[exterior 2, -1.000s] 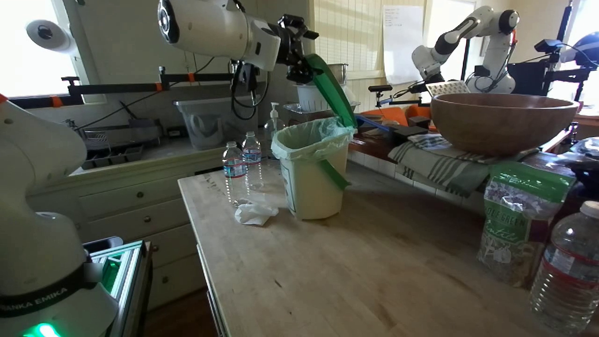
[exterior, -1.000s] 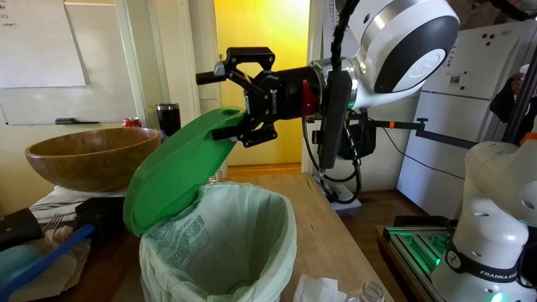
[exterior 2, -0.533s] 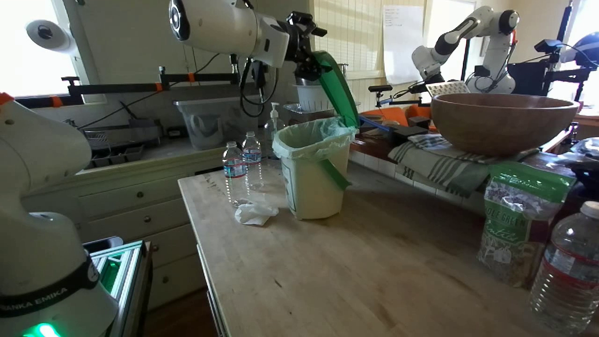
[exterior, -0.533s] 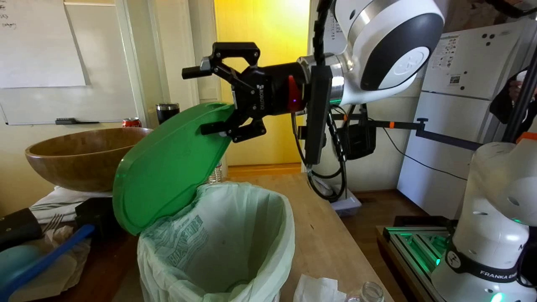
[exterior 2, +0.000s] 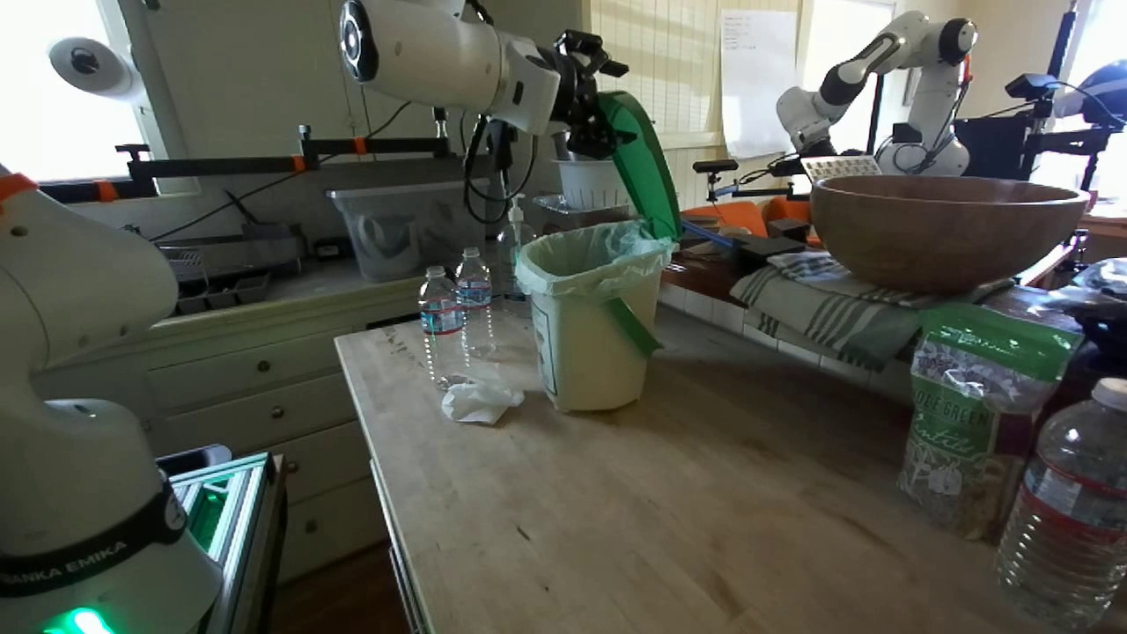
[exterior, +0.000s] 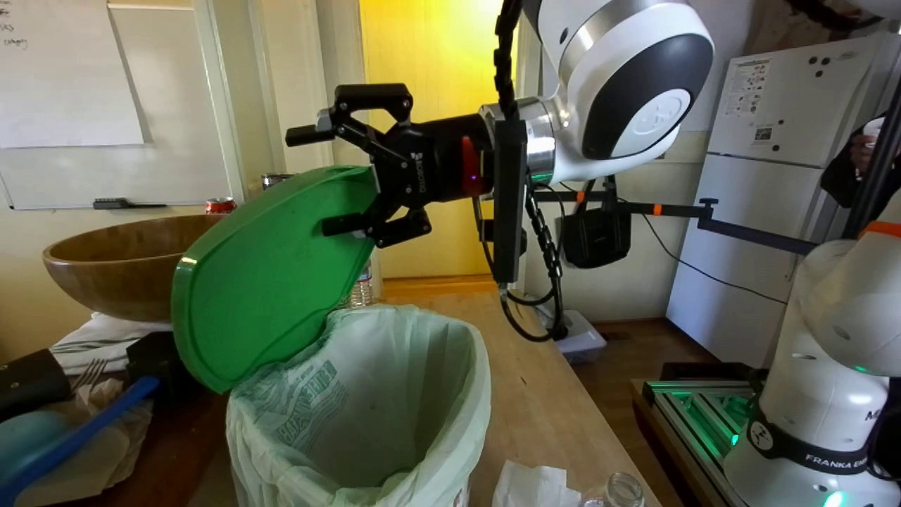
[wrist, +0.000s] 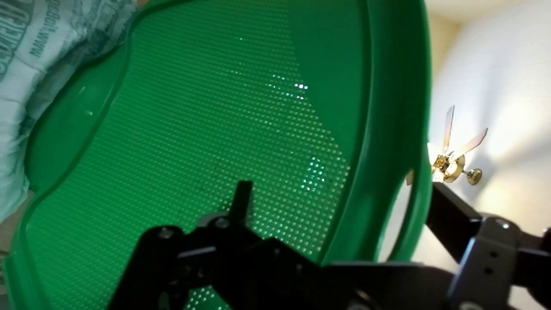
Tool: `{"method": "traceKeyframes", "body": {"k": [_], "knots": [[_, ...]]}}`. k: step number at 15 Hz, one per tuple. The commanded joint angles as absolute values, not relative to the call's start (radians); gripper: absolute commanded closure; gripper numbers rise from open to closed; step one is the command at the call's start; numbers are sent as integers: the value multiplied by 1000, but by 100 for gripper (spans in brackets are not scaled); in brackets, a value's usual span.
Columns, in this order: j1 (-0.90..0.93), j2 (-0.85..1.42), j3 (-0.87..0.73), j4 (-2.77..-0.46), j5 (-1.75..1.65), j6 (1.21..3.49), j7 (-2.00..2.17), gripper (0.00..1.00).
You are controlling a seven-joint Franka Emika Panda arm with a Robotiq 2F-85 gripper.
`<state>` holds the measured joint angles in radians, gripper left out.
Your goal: Open the white and green bin.
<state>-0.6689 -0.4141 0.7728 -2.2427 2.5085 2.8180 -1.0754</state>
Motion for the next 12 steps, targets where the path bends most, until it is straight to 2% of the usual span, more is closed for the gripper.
{"method": "traceKeyframes", "body": {"k": [1,12], "knots": [[-715,-398,806,-2223,2509,2807,-1056,0],[-795,-393,872,-2195,2509,2815,-1056,0]]}}
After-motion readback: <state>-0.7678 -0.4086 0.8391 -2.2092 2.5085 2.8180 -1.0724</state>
